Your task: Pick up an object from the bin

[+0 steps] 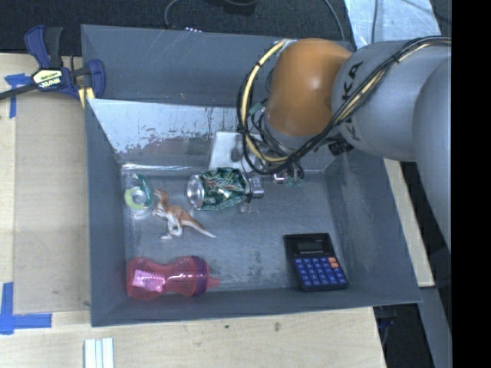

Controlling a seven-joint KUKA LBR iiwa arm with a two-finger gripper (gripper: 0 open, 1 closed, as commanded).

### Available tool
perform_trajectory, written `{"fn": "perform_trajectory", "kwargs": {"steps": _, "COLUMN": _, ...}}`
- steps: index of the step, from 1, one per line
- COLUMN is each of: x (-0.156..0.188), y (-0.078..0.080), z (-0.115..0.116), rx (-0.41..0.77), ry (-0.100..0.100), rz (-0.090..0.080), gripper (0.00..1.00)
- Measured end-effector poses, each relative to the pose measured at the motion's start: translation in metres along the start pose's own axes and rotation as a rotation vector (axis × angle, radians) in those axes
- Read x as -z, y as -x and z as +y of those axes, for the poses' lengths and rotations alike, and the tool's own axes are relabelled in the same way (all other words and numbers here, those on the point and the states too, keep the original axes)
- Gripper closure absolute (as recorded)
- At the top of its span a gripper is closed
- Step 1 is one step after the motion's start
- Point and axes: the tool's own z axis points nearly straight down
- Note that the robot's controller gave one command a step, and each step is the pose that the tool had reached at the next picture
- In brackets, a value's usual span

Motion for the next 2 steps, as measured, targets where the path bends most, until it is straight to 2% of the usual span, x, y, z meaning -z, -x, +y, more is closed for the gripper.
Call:
{"fn": "perform_trajectory", "kwargs": {"steps": 1, "x": -0.0199, "y": 0.0016, "z": 0.0345, "rx": 0.298, "ry": 0.001, "rz": 0.004, "gripper": 0.0}}
{"fn": "perform_trajectory", "kwargs": {"steps": 2, "x": -0.0242, "y": 0.0073, "z": 0.0424, "rx": 0.139, "ry": 0.001, "rz": -0.001, "gripper": 0.0}}
